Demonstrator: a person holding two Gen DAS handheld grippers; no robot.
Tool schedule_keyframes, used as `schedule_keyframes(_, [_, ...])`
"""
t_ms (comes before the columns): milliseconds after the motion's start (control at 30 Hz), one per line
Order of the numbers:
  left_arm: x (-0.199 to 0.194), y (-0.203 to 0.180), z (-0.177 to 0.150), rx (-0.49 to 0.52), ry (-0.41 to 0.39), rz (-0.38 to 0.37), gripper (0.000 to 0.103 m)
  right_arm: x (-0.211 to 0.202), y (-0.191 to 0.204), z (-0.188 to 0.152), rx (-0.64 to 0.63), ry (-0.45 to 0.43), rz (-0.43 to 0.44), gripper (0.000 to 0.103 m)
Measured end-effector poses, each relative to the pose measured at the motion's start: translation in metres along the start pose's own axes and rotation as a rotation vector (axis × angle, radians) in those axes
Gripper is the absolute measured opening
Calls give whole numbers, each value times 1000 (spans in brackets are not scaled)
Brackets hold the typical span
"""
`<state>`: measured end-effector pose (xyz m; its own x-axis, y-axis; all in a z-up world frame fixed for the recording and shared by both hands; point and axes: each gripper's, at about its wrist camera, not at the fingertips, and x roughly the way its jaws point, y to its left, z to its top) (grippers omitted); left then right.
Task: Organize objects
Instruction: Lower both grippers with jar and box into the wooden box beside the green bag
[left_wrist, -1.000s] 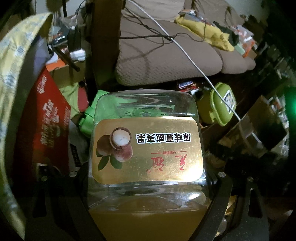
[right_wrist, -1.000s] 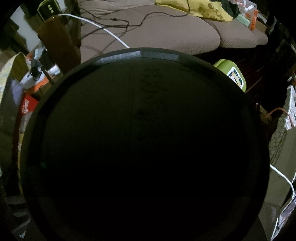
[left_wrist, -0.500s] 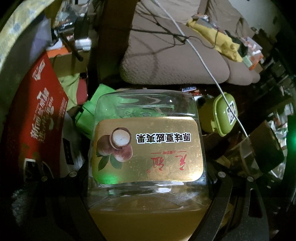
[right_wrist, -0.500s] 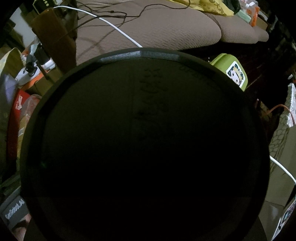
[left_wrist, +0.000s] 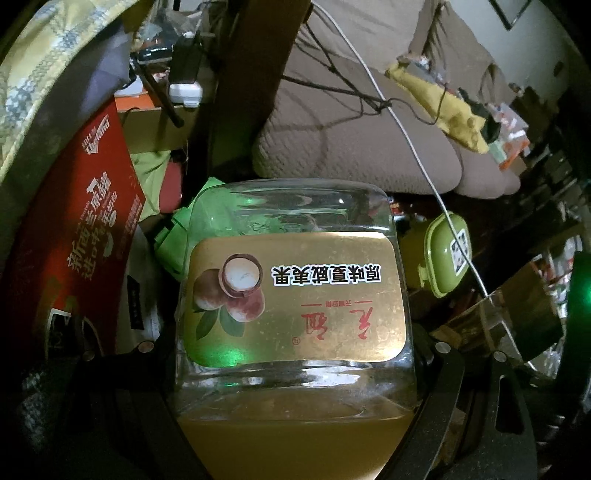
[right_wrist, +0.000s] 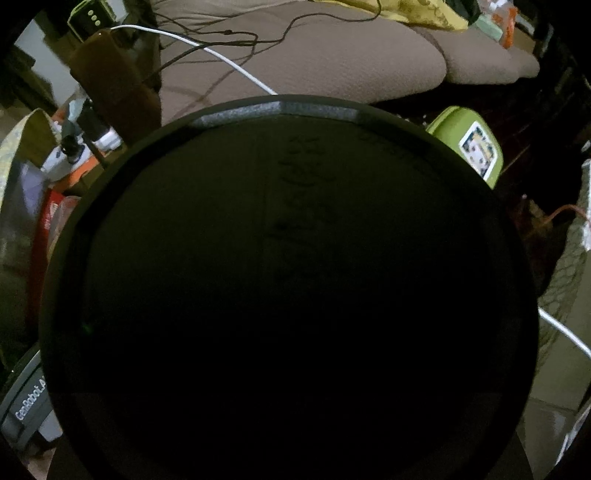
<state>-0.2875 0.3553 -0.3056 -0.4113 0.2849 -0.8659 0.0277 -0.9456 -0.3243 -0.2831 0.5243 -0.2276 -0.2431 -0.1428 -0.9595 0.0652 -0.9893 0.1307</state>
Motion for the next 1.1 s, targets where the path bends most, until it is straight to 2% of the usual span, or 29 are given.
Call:
schedule_keyframes(133, [1, 1, 1, -4, -8, 4, 89, 5, -2, 1, 12, 12, 18, 66])
schedule_keyframes(600, [0, 0, -1, -10, -18, 2, 89, 14, -10, 3, 31, 6, -1, 66])
schedule_keyframes(767, [8, 2, 0, -25, 1, 3, 89, 27, -2, 4, 9, 25, 7, 66])
schedule_keyframes(867, [18, 4, 0, -38, 46, -13, 89, 34, 1, 4, -2, 40, 9, 66])
schedule_keyframes(1100, [30, 8, 0, -73, 88, -23, 89, 47, -4, 5, 4, 58, 15, 66])
